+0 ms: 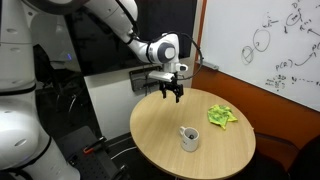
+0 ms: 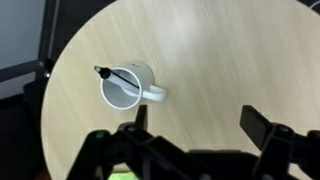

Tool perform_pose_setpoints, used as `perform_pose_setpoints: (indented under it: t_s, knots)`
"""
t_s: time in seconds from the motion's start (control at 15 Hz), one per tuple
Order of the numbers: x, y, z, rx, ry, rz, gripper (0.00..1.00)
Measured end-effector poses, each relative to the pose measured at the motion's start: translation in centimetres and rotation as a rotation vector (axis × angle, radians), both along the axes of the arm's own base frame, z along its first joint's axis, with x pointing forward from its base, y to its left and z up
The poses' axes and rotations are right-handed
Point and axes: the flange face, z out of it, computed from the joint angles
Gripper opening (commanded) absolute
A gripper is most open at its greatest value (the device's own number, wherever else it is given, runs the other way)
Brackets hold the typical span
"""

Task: Put the marker on the table

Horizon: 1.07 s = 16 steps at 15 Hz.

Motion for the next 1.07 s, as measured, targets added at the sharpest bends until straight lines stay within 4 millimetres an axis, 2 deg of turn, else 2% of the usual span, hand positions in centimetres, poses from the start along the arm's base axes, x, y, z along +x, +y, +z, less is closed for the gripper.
perform_pose_setpoints:
  t_s: [0.2,0.73,1.07]
  knots:
    - [0.7,-1.6,-2.6,-0.05,0.087,0.007,1.0]
    - [0.8,-1.3,-2.4,-0.049,0.083,0.011,1.0]
    - [0.5,-2.3,-3.5,-0.041,0.113,0.057,1.0]
